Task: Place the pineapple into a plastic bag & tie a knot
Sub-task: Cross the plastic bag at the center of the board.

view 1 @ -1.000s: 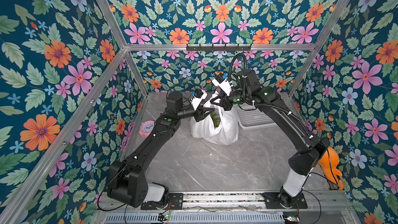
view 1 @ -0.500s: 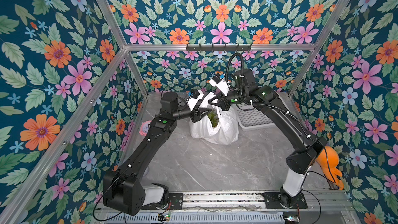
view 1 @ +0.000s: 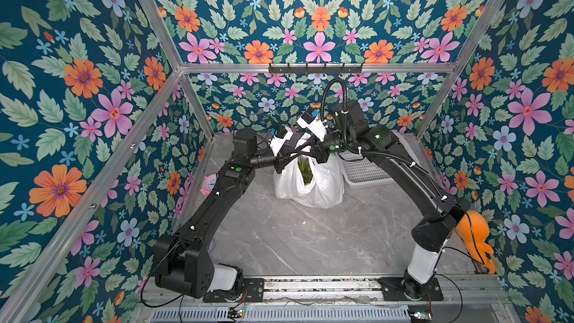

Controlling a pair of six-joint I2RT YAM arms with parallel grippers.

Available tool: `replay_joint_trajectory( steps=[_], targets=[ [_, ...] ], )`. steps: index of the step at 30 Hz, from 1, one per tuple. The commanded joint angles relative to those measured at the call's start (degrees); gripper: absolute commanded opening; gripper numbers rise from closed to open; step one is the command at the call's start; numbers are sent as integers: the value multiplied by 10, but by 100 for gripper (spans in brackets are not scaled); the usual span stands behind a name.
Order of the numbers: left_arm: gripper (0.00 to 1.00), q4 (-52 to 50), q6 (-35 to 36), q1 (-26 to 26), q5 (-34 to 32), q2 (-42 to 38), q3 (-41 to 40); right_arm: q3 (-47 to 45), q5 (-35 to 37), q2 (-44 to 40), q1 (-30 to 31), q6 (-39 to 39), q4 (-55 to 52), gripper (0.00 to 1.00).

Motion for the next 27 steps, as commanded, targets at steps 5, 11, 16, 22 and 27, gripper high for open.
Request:
replay_joint_trajectory(
  steps=[5,11,16,22,27],
  targets=[
    [2,-45,38,-3,55,3,4,53,26,41,0,11,-9,0],
    [10,-56,46,-2,42,7,3,93,44,76,0,30,-25,0],
    [37,-81,66,-1,20,4,9,121,44,99,2,26,-52,0],
    [56,-114,86,2,29,6,32,142,43,111,6,15,-71,0],
    [62,-81,57,3,42,6,29,146,53,114,14,14,-67,0]
  ],
)
